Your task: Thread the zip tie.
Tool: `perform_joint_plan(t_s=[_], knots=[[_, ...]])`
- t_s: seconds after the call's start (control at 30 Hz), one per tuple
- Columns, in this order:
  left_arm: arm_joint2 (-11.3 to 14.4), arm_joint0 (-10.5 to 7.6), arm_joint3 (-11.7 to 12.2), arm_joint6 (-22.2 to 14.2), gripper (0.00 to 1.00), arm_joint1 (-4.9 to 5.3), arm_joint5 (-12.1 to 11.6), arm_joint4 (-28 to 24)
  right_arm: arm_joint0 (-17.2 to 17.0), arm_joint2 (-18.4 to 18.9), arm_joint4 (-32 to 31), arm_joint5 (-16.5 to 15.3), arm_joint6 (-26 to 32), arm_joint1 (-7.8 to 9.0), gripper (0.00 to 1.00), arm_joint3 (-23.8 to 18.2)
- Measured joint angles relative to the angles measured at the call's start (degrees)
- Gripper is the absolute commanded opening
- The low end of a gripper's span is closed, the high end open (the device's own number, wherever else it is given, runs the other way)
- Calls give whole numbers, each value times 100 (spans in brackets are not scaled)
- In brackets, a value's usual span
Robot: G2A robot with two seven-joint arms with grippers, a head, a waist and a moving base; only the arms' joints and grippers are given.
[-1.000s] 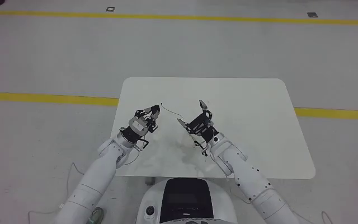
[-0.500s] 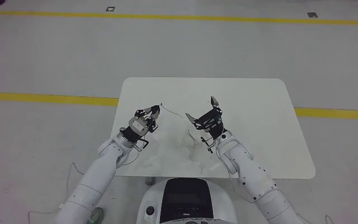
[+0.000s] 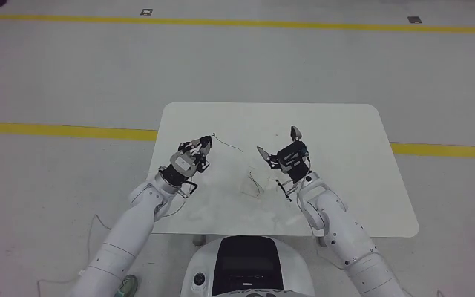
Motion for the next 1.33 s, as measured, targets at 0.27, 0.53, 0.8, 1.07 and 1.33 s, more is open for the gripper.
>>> perform_joint_plan(t_s=[0.27,0.53,0.8,1.07,1.33], knots=[[-79,-239,9,148,0,-32,31,-3,0,0,0,0,0,0,100,0],[-82,-260,35,158,0,-40,19,-2,0,0,0,0,0,0,100,0],[-82,-260,35,158,0,-40,20,-2,0,0,0,0,0,0,100,0],[-82,-260,35,158,0,-40,20,-2,0,0,0,0,0,0,100,0],[-82,-260,35,158,0,-40,19,-2,0,0,0,0,0,0,100,0]])
